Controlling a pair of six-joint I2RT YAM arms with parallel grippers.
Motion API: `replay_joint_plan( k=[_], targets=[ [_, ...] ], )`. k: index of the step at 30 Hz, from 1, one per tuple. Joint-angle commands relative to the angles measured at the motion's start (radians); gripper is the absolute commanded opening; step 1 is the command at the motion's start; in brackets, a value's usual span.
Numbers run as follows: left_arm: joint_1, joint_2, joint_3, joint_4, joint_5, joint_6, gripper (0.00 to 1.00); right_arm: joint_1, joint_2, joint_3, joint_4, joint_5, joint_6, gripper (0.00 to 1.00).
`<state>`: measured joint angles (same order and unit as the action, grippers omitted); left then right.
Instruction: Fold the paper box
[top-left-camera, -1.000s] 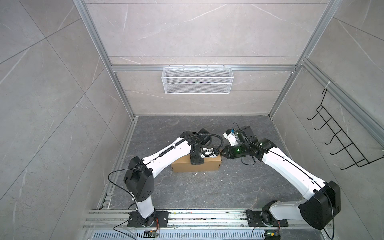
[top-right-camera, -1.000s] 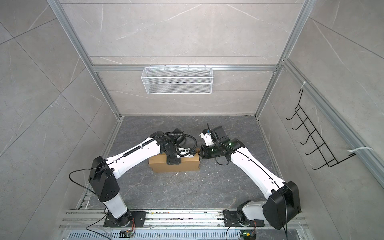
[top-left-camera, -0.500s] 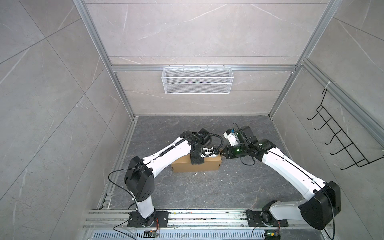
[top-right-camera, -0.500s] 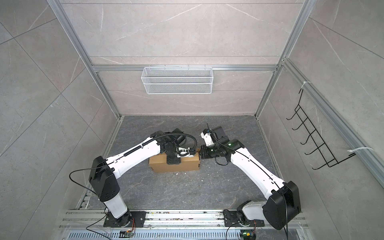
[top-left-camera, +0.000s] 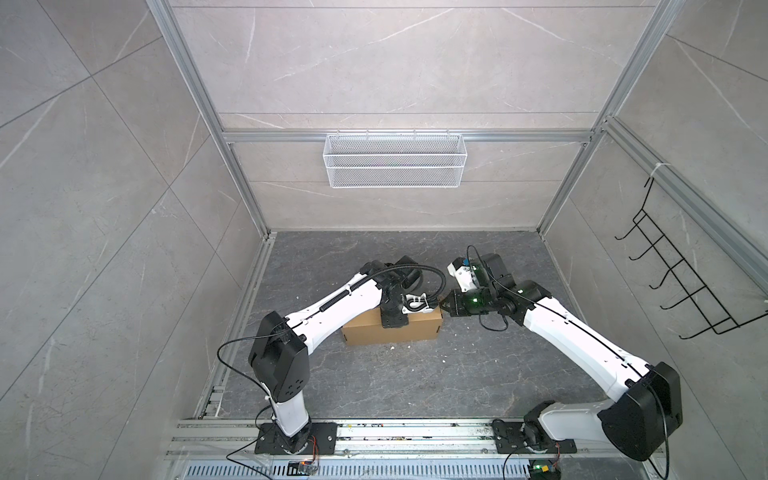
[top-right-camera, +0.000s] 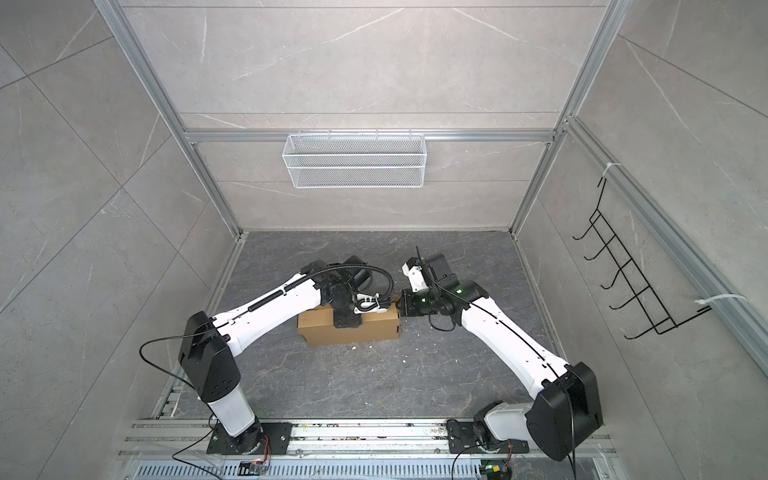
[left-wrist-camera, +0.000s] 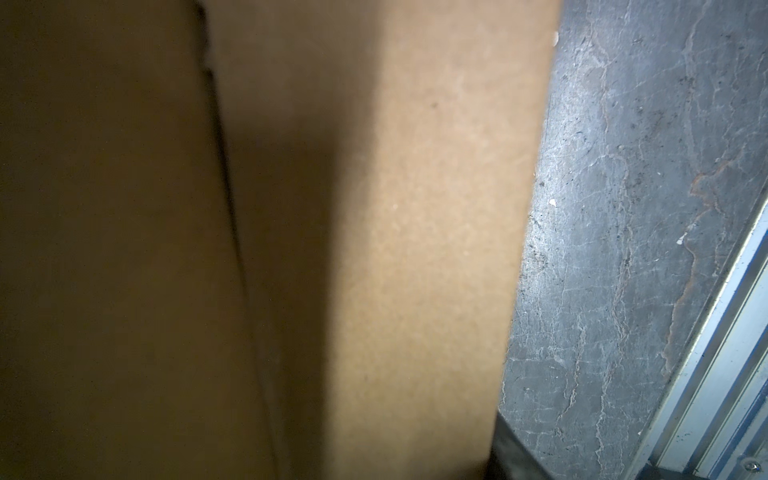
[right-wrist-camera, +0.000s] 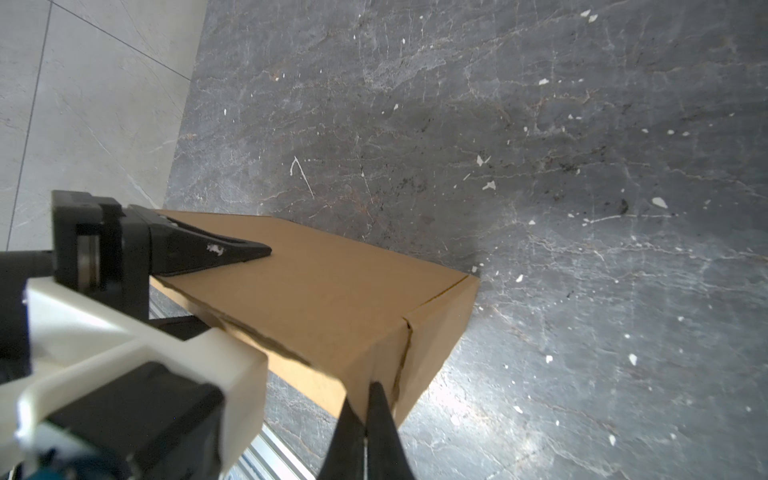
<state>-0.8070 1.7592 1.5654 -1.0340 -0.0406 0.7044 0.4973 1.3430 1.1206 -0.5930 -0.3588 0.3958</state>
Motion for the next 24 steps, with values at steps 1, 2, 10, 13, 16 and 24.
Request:
replay_joint_plan(
  k=[1,2,10,13,16,24],
  targets=[
    [0.005,0.043,-0.005,0.049,-0.015,-0.020,0.51,0.009,0.007,-0.046,-0.020,-0.003,0.022,0.05],
    [0.005,0.041,-0.004,0.049,-0.018,-0.022,0.51,0.009,0.007,-0.047,-0.021,0.001,0.020,0.04],
    [0.005,0.023,-0.002,0.051,-0.056,-0.028,0.58,0.009,0.011,-0.046,-0.057,0.044,-0.016,0.02],
    [0.005,0.018,0.004,0.049,-0.065,-0.032,0.60,0.010,0.019,-0.043,-0.065,0.049,-0.021,0.02],
    [0.005,0.000,0.011,0.040,-0.070,-0.038,0.64,0.009,0.021,-0.042,-0.064,0.050,-0.020,0.02],
    [0.005,-0.066,0.017,0.030,-0.065,-0.047,0.73,0.009,0.030,-0.038,-0.057,0.046,-0.011,0.02]
  ],
)
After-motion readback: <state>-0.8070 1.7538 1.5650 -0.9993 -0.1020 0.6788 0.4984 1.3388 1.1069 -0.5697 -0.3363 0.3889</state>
